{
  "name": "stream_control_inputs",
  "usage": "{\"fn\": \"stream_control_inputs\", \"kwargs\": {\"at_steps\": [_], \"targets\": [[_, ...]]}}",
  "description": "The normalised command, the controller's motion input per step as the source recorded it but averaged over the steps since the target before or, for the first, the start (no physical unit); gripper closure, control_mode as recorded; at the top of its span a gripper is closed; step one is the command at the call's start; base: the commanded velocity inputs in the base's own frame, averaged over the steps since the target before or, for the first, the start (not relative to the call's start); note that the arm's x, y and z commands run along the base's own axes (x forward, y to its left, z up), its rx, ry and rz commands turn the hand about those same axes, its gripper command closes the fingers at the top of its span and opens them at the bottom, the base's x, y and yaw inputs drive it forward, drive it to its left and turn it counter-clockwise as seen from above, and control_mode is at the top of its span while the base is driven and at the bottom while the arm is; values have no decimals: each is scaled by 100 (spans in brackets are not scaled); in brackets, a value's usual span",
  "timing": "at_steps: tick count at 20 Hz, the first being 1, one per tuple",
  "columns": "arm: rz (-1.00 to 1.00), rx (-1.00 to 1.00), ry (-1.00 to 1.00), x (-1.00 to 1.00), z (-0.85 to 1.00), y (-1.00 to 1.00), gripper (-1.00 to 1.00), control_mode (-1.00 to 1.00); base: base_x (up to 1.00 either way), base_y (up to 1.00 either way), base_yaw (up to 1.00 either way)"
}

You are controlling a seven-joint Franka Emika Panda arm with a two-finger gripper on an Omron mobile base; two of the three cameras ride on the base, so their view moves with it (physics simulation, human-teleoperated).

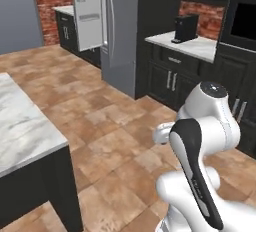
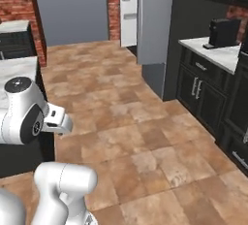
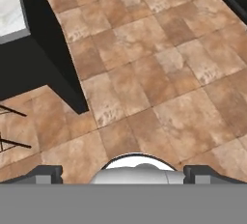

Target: Pick up the kiwi and tangerine from the fridge and place one fruit on each plate on the dining counter.

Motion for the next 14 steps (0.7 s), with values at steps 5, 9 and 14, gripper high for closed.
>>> {"fn": "stream_control_inputs", "kwargs": {"at_steps": [5, 9, 14], "targets": [[0, 0, 0, 0, 0, 0, -100, 100, 100, -65, 32], [0, 0, 0, 0, 0, 0, -100, 100, 100, -88, 30], [0, 0, 0, 0, 0, 0, -100, 100, 100, -40, 30]]}}
